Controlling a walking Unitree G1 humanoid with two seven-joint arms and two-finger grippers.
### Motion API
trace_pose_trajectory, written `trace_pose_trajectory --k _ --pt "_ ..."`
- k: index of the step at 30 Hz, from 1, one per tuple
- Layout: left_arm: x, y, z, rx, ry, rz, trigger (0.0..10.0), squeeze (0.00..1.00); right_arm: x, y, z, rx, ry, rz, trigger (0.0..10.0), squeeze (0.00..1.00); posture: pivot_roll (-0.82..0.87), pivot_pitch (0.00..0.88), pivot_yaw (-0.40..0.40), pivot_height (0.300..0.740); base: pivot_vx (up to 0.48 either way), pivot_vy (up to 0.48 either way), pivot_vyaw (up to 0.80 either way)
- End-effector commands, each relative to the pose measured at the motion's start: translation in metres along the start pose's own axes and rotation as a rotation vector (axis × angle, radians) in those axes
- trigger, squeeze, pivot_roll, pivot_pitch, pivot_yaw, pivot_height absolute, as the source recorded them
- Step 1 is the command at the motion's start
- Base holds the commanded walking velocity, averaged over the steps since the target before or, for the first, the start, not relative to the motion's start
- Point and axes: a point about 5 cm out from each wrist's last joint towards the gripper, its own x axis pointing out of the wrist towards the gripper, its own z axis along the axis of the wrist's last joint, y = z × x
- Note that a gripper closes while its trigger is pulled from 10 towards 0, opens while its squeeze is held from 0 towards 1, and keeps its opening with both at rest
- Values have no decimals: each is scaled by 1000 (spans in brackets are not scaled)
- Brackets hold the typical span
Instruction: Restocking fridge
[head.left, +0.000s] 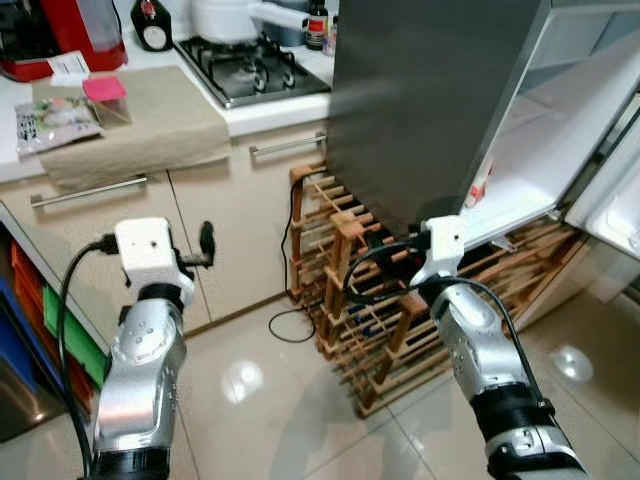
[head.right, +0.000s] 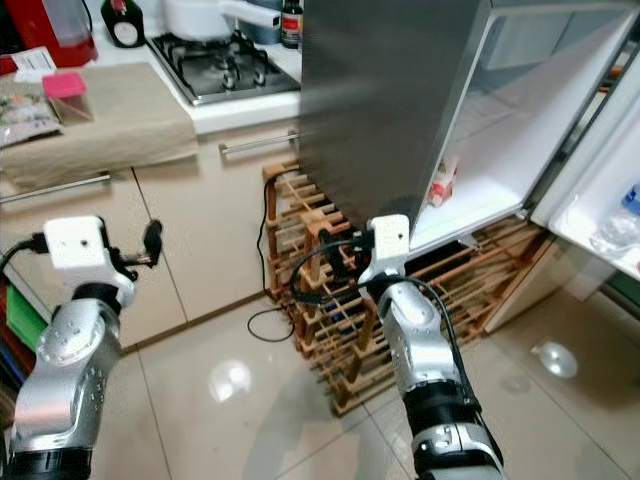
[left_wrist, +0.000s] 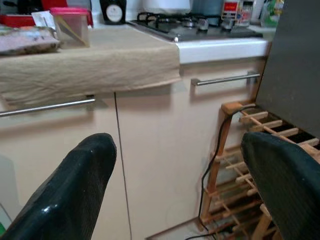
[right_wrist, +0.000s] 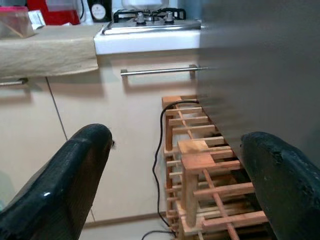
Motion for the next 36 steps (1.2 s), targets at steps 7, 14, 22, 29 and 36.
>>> trace_pose_trajectory --k 7,14,22,29,36 --pt "-1 -20 -9 30 82 -62 10000 0 -4 1 0 62 -44 -11 10000 0 -24 0 25 740 0 199 452" --pt "1 -17 3 -25 34 -34 10000 0 -6 -9 2 49 -46 -24 10000 16 -21 0 16 740 0 0 450" --pt "6 -26 15 18 -45 -26 10000 0 7 -4 14 36 -67 58 10000 47 7 0 -41 740 0 0 446" --pt "9 -27 22 54 -67 -45 10000 0 14 10 15 41 -68 134 10000 133 -2 0 -26 740 0 0 425" --pt "14 -21 15 105 -24 5 10000 0 16 -10 -5 164 76 -180 10000 0 -48 0 13 740 0 0 301"
